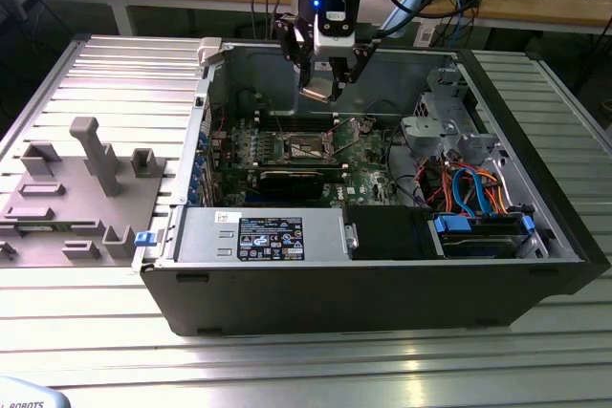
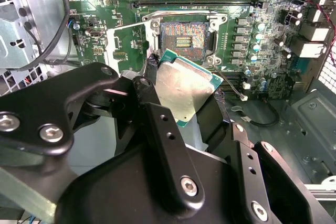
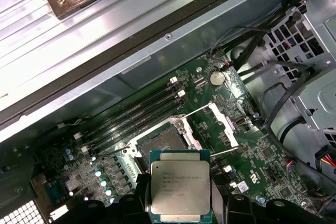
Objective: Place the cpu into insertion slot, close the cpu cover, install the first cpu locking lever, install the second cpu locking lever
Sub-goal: 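Place the cpu into insertion slot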
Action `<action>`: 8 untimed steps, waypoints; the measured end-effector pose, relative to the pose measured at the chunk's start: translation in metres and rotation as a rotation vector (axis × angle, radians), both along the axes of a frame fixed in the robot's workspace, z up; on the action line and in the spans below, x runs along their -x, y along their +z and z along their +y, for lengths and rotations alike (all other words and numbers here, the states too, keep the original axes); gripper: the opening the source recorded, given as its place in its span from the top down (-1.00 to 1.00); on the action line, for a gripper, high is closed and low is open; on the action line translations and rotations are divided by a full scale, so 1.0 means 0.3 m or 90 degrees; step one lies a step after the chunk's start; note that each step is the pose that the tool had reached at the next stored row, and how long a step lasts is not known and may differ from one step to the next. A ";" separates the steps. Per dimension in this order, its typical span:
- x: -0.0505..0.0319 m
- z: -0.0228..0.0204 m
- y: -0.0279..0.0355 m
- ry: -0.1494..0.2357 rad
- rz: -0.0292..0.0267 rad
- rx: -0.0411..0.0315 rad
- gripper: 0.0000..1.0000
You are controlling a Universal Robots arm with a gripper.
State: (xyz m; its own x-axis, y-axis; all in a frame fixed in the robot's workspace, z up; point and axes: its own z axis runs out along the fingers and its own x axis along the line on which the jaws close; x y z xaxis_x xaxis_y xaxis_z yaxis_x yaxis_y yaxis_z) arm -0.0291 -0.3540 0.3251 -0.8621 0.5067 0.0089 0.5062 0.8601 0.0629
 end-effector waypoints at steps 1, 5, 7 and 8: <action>0.000 0.000 0.000 0.000 0.0000 0.0000 -0.08; 0.000 0.000 0.000 -0.002 0.0000 0.0000 -0.08; 0.000 0.000 0.000 -0.004 0.0000 0.0000 -0.08; 0.000 0.000 0.000 -0.004 0.0000 0.0000 -0.08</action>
